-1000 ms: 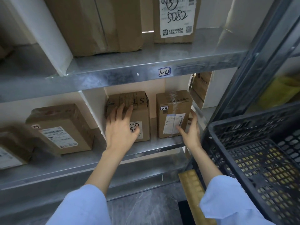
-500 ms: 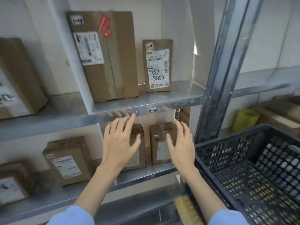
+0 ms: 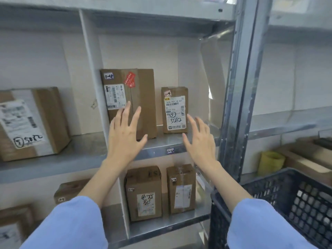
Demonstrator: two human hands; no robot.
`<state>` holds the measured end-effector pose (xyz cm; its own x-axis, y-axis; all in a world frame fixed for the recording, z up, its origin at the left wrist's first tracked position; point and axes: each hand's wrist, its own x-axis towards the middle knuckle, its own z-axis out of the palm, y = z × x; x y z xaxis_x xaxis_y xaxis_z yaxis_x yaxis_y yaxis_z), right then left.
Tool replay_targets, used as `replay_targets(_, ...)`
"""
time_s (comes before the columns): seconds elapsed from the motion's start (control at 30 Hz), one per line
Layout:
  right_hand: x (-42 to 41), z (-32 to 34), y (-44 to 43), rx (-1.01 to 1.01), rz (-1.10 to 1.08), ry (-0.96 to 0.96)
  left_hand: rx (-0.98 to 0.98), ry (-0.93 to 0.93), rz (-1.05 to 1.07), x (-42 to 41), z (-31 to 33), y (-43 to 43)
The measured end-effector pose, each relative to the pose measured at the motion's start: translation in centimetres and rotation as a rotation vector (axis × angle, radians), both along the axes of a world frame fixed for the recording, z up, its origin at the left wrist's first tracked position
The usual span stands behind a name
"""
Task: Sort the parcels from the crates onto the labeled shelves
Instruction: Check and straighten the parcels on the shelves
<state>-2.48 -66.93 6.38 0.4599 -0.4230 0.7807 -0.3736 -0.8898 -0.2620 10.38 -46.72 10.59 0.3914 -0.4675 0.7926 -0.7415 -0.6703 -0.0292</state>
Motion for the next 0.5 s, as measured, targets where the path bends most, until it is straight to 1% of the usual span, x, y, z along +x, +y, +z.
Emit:
replay_targets(0.2,3.2,2.7,-2.7,-0.023,-0.003,0.1,-0.047,0.054,0.04,2.3,2.1,-0.6)
replay_targets(0.5,5.6,3.9,-5.5,-0.003,0.046,0.16,-0.055,0.046,0.102,3.7,1.0,-1.4)
